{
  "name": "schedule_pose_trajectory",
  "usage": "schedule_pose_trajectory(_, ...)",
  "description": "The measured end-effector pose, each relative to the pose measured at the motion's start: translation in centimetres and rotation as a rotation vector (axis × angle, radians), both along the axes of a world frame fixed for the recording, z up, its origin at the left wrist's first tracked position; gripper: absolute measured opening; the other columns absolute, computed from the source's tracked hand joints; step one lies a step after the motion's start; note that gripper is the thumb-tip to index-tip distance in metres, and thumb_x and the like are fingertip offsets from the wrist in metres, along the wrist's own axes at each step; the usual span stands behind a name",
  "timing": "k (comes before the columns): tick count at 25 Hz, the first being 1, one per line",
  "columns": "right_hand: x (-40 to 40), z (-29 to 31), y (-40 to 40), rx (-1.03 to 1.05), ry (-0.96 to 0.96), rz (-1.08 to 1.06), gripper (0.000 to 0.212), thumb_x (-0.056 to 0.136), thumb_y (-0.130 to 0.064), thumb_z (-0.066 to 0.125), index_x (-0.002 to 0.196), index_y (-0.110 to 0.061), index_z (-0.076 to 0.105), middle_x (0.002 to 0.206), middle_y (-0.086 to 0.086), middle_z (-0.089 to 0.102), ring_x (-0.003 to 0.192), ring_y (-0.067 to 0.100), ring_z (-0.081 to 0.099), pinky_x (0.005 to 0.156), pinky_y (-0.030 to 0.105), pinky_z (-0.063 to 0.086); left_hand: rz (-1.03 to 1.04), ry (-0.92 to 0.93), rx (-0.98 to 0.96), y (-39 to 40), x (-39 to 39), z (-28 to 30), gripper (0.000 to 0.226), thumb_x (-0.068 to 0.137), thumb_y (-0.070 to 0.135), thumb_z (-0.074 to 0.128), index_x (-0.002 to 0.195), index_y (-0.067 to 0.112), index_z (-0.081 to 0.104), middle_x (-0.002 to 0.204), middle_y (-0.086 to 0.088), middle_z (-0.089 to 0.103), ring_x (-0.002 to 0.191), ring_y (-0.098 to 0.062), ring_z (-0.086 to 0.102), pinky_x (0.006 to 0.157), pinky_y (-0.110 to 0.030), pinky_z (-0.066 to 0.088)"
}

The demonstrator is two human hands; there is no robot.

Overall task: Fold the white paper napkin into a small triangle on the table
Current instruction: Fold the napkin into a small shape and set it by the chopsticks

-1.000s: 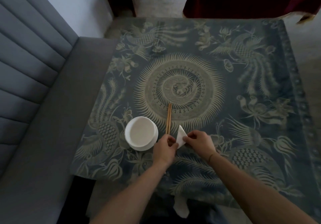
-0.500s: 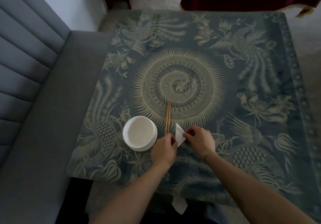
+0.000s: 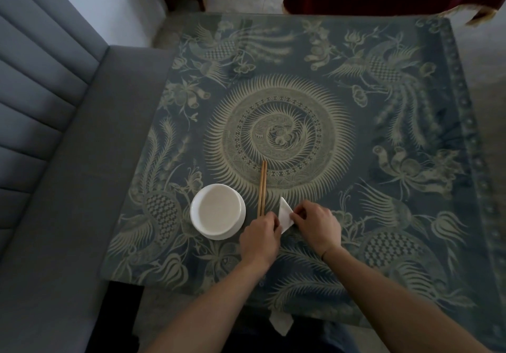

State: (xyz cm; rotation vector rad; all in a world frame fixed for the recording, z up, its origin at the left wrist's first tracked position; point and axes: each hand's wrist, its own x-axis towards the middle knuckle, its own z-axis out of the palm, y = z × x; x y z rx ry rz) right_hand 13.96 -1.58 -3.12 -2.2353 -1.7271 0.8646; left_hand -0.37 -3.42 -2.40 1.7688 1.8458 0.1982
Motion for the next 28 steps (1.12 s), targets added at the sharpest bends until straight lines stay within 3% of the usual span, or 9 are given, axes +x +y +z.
schedule_pose_trajectory(3, 0.2, 0.1, -0.2, 0.06, -0.038, 0.111, 0.014, 0.089, -0.037, 0.061, 0.098, -0.026, 0.058, 0.091, -0.008, 0.067, 0.077, 0.018, 0.062, 0.056, 0.032, 0.046, -0.066, 0.02, 0.031, 0.0, -0.2, 0.1, 0.01, 0.096, 0.03, 0.056, 0.097, 0.02, 0.055, 0.094, -0.001, 0.069, 0.082, -0.026, 0.065, 0.058, -0.034, 0.039)
schedule_pose_trajectory(6, 0.7, 0.0, -0.3, 0.122, -0.136, 0.295, 0.033, 0.092, -0.036, 0.059, 0.124, -0.035, 0.053, 0.102, -0.006, 0.065, 0.091, 0.019, 0.063, 0.057, 0.034, 0.05, -0.176, 0.049, 0.098, -0.2, -0.5, 0.0, 0.013, 0.099, 0.03, 0.052, 0.108, 0.022, 0.055, 0.099, -0.001, 0.064, 0.081, -0.026, 0.064, 0.059, -0.036, 0.045)
schedule_pose_trajectory(8, 0.8, -0.2, 0.0, 0.145, -0.192, 0.393, 0.04, 0.092, -0.034, 0.06, 0.131, -0.035, 0.053, 0.105, -0.001, 0.061, 0.097, 0.023, 0.057, 0.063, 0.037, 0.051, -0.25, 0.094, 0.14, -0.1, -0.7, -0.1, 0.015, 0.098, 0.029, 0.052, 0.11, 0.021, 0.057, 0.101, -0.002, 0.06, 0.085, -0.024, 0.062, 0.058, -0.035, 0.046)
schedule_pose_trajectory(11, 1.5, -0.5, 0.2, 0.194, -0.312, 0.511, 0.045, 0.087, -0.034, 0.069, 0.131, -0.033, 0.056, 0.11, 0.004, 0.06, 0.1, 0.029, 0.054, 0.076, 0.042, 0.049, -0.356, 0.156, 0.19, 0.2, -1.0, -0.4, 0.014, 0.095, 0.025, 0.059, 0.106, 0.017, 0.062, 0.099, -0.003, 0.057, 0.088, -0.023, 0.057, 0.055, -0.033, 0.045)
schedule_pose_trajectory(13, 2.1, -0.6, 0.3, 0.198, -0.362, 0.572, 0.051, 0.085, -0.04, 0.069, 0.133, -0.037, 0.053, 0.123, 0.006, 0.058, 0.114, 0.033, 0.05, 0.085, 0.046, 0.047, -0.444, 0.211, 0.229, 0.4, -1.2, -0.6, 0.016, 0.089, 0.021, 0.067, 0.104, 0.015, 0.064, 0.1, -0.005, 0.059, 0.089, -0.024, 0.057, 0.057, -0.033, 0.046)
schedule_pose_trajectory(18, 3.6, -0.8, 0.8, 0.115, -0.363, 0.605, 0.055, 0.091, -0.057, 0.05, 0.142, -0.054, 0.03, 0.154, 0.003, 0.032, 0.141, 0.038, 0.021, 0.109, 0.054, 0.027, -0.57, 0.332, 0.278, 0.7, -1.3, -0.9, 0.028, 0.086, 0.019, 0.071, 0.112, 0.014, 0.065, 0.125, -0.004, 0.061, 0.106, -0.027, 0.056, 0.069, -0.038, 0.051)
schedule_pose_trajectory(20, 3.6, -1.0, 0.8, 0.102, -0.325, 0.582, 0.05, 0.094, -0.058, 0.042, 0.142, -0.057, 0.027, 0.156, 0.001, 0.028, 0.142, 0.038, 0.017, 0.112, 0.055, 0.022, -0.58, 0.342, 0.245, 0.8, -1.3, -0.7, 0.032, 0.087, 0.019, 0.069, 0.117, 0.014, 0.062, 0.13, -0.004, 0.06, 0.112, -0.028, 0.055, 0.073, -0.04, 0.051)
schedule_pose_trajectory(24, 3.3, -1.0, 1.2, 0.139, -0.332, 0.579, 0.049, 0.091, -0.048, 0.056, 0.137, -0.055, 0.039, 0.15, 0.003, 0.038, 0.14, 0.038, 0.024, 0.108, 0.054, 0.029, -0.6, 0.36, 0.189, 0.8, -1.5, -0.5, 0.039, 0.089, 0.018, 0.065, 0.127, 0.014, 0.055, 0.139, -0.005, 0.054, 0.12, -0.028, 0.049, 0.08, -0.041, 0.051)
schedule_pose_trajectory(28, 3.8, -1.4, 1.4, 0.118, -0.348, 0.596, 0.052, 0.09, -0.052, 0.055, 0.137, -0.061, 0.033, 0.152, -0.001, 0.033, 0.141, 0.037, 0.019, 0.111, 0.054, 0.024, -0.627, 0.357, 0.178, 0.5, -1.9, -0.2, 0.04, 0.092, 0.011, 0.059, 0.131, 0.013, 0.053, 0.146, -0.006, 0.05, 0.123, -0.03, 0.047, 0.082, -0.042, 0.05)
